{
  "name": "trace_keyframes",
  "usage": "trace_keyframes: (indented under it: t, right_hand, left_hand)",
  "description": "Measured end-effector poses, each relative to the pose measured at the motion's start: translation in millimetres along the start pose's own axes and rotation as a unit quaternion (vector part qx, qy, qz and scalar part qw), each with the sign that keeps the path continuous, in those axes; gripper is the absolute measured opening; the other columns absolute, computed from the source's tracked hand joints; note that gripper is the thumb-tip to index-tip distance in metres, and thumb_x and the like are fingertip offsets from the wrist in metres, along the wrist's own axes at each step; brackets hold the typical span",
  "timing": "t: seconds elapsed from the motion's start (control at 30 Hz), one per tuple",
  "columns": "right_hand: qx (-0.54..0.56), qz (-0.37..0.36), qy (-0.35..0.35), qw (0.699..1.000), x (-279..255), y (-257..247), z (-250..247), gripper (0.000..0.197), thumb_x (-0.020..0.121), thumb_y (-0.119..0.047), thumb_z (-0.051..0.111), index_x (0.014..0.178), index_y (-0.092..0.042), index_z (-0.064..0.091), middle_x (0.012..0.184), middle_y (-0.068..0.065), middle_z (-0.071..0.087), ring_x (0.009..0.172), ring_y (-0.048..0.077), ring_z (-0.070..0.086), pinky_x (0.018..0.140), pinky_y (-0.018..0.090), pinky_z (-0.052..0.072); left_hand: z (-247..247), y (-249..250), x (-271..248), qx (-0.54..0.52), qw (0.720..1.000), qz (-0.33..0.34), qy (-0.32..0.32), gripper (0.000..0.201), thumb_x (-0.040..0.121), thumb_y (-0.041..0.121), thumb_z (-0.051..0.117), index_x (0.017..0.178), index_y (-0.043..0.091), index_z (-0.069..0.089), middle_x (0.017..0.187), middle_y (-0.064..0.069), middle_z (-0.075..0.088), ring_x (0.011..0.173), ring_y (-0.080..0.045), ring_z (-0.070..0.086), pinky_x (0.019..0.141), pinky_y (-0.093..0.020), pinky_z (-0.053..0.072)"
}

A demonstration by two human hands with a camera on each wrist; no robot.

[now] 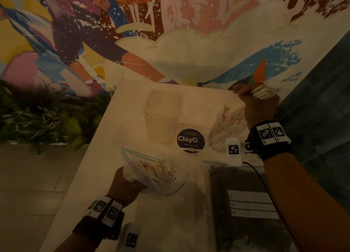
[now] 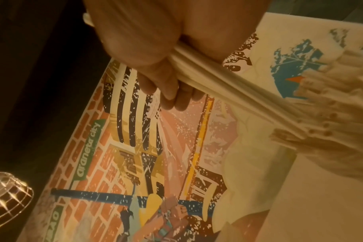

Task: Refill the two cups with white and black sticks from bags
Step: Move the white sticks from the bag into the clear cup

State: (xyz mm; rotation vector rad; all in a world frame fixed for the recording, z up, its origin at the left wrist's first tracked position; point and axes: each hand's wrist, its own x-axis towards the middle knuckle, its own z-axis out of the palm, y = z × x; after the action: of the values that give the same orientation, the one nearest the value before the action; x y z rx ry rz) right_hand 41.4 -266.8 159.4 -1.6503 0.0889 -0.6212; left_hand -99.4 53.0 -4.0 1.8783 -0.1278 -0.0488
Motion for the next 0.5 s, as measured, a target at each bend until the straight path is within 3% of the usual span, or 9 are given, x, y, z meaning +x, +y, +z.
trace_keyframes:
  t: [0.13, 0.23, 0.33, 0.4, 0.43, 0.5]
  right_hand:
    - [0.039, -0.094, -0.053, 0.993, 4.1, 0.1, -3.8, 0.026, 0.077, 0.019, 0.052, 0.073, -0.006, 0.054, 0.065, -0.013, 0.068, 0.066, 0.004, 0.064, 0.061, 0.017, 0.049]
    - [0.031, -0.104, -0.061, 0.992, 5.8, 5.4, -5.1, 0.028, 0.076, 0.017, 0.052, 0.071, -0.01, 0.052, 0.066, -0.009, 0.067, 0.067, 0.007, 0.063, 0.062, 0.018, 0.049]
    - [0.009, -0.11, -0.045, 0.993, 7.3, 5.1, -9.9, 0.021, 0.08, 0.012, 0.051, 0.073, -0.007, 0.055, 0.074, 0.01, 0.063, 0.067, 0.008, 0.062, 0.061, 0.017, 0.046]
    - [0.011, -0.109, -0.044, 0.993, 10.5, 9.9, -10.3, 0.02, 0.08, 0.008, 0.053, 0.071, -0.009, 0.055, 0.078, 0.015, 0.062, 0.069, 0.012, 0.062, 0.061, 0.017, 0.046]
    - [0.017, -0.101, -0.049, 0.994, 10.7, 13.1, -10.2, 0.021, 0.08, 0.009, 0.053, 0.07, -0.01, 0.054, 0.076, 0.015, 0.062, 0.069, 0.015, 0.061, 0.062, 0.019, 0.047]
    - [0.028, -0.089, -0.046, 0.995, 10.1, 17.6, -10.5, 0.03, 0.081, 0.013, 0.053, 0.067, -0.013, 0.054, 0.072, 0.0, 0.066, 0.069, 0.018, 0.061, 0.066, 0.024, 0.051]
  left_hand:
    - [1.5, 2.4, 0.5, -0.018, 0.999, 0.005, 0.03, 0.044, 0.046, 0.047, 0.073, 0.087, 0.06, 0.064, 0.089, 0.032, 0.068, 0.082, 0.011, 0.063, 0.068, -0.007, 0.05]
    - [1.6, 3.2, 0.9, -0.019, 0.999, 0.003, 0.036, 0.042, 0.046, 0.046, 0.073, 0.085, 0.057, 0.065, 0.089, 0.028, 0.069, 0.08, 0.008, 0.064, 0.066, -0.01, 0.051]
    - [1.1, 6.1, 1.4, -0.028, 0.999, -0.005, 0.038, 0.042, 0.046, 0.044, 0.073, 0.085, 0.056, 0.066, 0.089, 0.027, 0.069, 0.079, 0.008, 0.064, 0.066, -0.01, 0.051]
    - [1.5, 2.7, 1.4, -0.028, 0.999, -0.002, 0.032, 0.042, 0.046, 0.045, 0.072, 0.085, 0.059, 0.064, 0.088, 0.031, 0.068, 0.08, 0.01, 0.064, 0.067, -0.008, 0.051]
    - [1.5, 3.1, 1.5, -0.023, 0.999, -0.001, 0.031, 0.043, 0.047, 0.045, 0.071, 0.086, 0.061, 0.063, 0.087, 0.033, 0.067, 0.08, 0.011, 0.063, 0.066, -0.006, 0.049]
    - [1.5, 5.0, 2.5, -0.015, 0.999, 0.001, 0.033, 0.045, 0.046, 0.045, 0.07, 0.087, 0.062, 0.062, 0.087, 0.035, 0.066, 0.081, 0.013, 0.062, 0.066, -0.005, 0.048]
